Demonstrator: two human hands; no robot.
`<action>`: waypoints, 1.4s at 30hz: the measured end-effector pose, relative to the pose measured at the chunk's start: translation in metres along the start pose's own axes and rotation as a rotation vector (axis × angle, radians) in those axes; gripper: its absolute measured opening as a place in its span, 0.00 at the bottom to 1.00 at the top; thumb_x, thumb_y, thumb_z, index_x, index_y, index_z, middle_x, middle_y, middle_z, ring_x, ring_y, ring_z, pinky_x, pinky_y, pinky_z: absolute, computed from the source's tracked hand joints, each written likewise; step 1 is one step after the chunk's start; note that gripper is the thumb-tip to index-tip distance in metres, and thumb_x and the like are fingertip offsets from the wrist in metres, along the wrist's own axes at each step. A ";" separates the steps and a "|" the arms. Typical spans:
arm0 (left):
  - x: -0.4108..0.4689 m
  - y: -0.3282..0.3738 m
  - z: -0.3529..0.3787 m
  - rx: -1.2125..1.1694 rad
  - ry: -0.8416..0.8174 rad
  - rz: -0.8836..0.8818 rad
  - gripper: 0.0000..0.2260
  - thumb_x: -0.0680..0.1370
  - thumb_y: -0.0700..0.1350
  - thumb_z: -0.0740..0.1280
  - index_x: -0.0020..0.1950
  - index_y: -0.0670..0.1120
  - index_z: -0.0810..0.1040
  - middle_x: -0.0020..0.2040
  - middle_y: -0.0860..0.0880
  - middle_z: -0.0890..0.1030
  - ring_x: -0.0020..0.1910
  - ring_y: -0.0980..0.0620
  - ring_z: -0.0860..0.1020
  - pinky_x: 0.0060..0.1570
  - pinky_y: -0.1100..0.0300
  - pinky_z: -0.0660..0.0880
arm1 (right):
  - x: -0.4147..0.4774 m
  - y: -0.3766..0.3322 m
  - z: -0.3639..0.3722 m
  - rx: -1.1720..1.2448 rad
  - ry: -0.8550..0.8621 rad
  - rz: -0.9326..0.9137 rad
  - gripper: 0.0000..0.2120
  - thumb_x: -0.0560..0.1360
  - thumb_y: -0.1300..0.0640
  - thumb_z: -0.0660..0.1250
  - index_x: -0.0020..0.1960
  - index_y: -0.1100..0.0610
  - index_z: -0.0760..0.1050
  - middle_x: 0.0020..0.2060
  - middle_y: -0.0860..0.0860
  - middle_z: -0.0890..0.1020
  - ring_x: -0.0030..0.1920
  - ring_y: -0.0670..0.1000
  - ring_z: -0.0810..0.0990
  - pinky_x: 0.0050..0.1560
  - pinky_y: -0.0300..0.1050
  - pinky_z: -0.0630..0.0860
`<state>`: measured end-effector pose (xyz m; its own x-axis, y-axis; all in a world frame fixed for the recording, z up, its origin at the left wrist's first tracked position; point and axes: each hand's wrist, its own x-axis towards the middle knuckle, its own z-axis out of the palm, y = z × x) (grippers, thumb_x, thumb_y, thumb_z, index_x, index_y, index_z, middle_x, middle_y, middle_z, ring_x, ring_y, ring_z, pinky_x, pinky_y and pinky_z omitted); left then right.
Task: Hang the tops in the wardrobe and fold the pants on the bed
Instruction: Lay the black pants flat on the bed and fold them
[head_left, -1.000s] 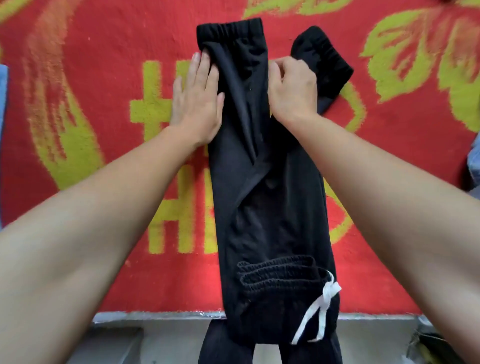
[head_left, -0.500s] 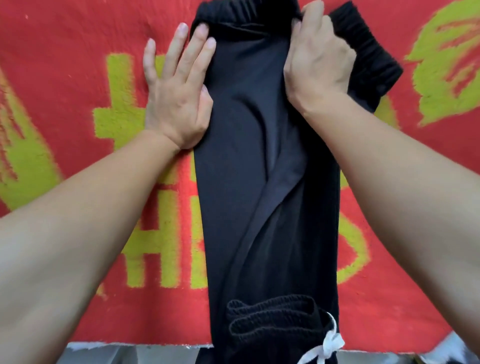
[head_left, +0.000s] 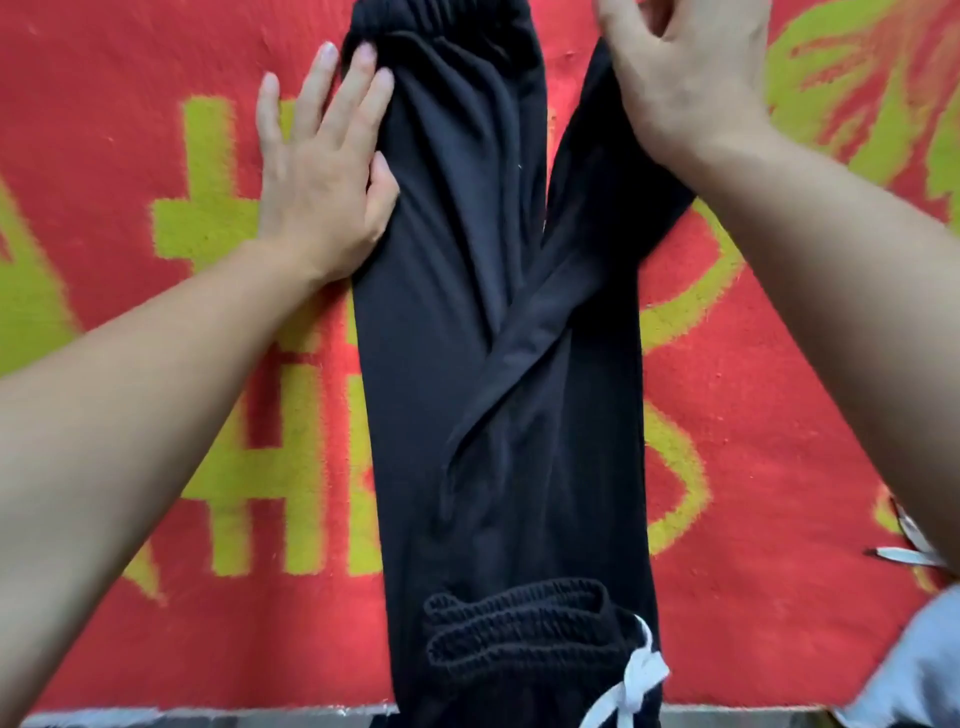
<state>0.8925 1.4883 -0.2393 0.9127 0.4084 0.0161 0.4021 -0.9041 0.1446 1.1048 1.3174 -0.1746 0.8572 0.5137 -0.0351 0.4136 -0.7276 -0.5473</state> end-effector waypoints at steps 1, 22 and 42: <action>-0.002 0.006 -0.005 -0.031 0.034 -0.022 0.24 0.79 0.45 0.55 0.76 0.45 0.66 0.80 0.46 0.59 0.79 0.43 0.56 0.75 0.39 0.51 | -0.004 0.007 -0.009 -0.037 0.105 0.047 0.20 0.77 0.39 0.57 0.44 0.55 0.75 0.41 0.52 0.74 0.40 0.42 0.66 0.48 0.41 0.65; -0.061 0.086 -0.075 -1.285 0.103 -0.824 0.07 0.69 0.43 0.68 0.36 0.51 0.71 0.26 0.60 0.70 0.26 0.61 0.65 0.28 0.68 0.64 | -0.004 -0.080 -0.022 1.025 -0.336 0.321 0.14 0.81 0.61 0.62 0.66 0.59 0.71 0.55 0.52 0.80 0.52 0.51 0.80 0.48 0.40 0.81; 0.042 0.034 -0.050 -0.963 0.034 -0.841 0.27 0.71 0.57 0.76 0.63 0.46 0.72 0.58 0.51 0.78 0.56 0.56 0.78 0.58 0.63 0.74 | -0.022 -0.041 0.030 0.334 -0.282 0.322 0.29 0.71 0.35 0.71 0.65 0.52 0.77 0.60 0.44 0.81 0.59 0.42 0.80 0.64 0.41 0.75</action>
<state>0.9408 1.4805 -0.1844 0.3959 0.8237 -0.4059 0.6241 0.0829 0.7769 1.0599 1.3492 -0.1767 0.7900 0.4241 -0.4426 -0.0156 -0.7079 -0.7062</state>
